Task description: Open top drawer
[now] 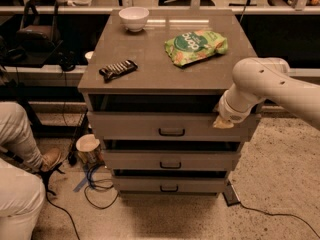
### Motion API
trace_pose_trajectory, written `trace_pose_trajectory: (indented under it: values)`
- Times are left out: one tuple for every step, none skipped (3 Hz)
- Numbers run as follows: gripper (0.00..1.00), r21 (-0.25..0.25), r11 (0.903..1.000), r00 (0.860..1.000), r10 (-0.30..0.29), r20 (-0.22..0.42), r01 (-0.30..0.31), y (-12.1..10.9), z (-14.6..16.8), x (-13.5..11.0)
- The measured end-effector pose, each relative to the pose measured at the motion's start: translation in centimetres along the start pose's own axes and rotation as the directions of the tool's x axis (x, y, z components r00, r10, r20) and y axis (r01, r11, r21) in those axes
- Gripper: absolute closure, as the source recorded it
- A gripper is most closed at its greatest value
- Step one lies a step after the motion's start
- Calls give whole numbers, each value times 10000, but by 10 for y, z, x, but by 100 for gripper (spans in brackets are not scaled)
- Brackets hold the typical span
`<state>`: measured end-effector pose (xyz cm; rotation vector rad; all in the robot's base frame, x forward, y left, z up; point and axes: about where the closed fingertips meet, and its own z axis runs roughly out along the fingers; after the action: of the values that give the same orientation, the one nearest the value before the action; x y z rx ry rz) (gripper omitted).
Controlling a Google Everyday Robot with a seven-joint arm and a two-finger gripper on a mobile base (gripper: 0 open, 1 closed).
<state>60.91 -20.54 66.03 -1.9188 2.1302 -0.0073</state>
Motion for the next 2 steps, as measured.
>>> trace_pose_trajectory:
  values:
    - [100, 0, 10000, 10000, 0, 0, 0, -1, -5, -1]
    - [100, 0, 10000, 10000, 0, 0, 0, -2, -8, -2]
